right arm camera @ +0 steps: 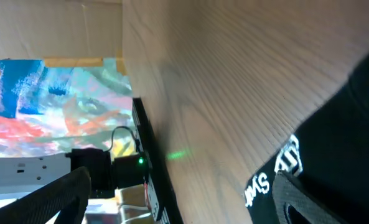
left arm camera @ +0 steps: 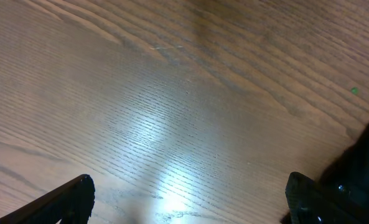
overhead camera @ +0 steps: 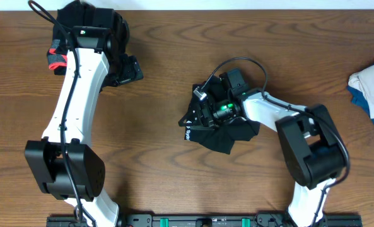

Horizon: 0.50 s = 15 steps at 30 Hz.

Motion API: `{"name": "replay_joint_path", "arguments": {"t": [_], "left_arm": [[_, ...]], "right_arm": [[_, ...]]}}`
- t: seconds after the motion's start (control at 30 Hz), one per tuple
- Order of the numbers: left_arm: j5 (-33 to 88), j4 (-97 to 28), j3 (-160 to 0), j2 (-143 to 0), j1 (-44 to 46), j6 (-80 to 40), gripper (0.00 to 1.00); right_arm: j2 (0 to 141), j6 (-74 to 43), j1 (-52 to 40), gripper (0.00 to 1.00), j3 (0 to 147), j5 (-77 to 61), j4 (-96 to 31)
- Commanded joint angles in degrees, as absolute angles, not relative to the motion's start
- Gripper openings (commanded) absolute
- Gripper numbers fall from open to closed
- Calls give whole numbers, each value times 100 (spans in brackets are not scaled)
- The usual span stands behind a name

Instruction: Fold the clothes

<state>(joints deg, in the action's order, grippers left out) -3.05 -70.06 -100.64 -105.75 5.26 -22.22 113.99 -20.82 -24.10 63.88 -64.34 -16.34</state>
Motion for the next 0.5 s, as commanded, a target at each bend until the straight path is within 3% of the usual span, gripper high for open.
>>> {"name": "replay_joint_path", "arguments": {"t": [0.0,0.23,0.47], "left_arm": [[-392,-7024,-10029,-10525,504,-2145,98],[-390,-7022,-10029,-10525,504,-2145,98],[-390,-7022,-10029,-10525,504,-2145,98]], "right_arm": [[10661,-2121,-2171,96,6414,-6117,-1610],[10311,-1957,-1396,99,6405,-5673,-2078],[10514,-878,-945,99,6394,-5015,-3092]]}}
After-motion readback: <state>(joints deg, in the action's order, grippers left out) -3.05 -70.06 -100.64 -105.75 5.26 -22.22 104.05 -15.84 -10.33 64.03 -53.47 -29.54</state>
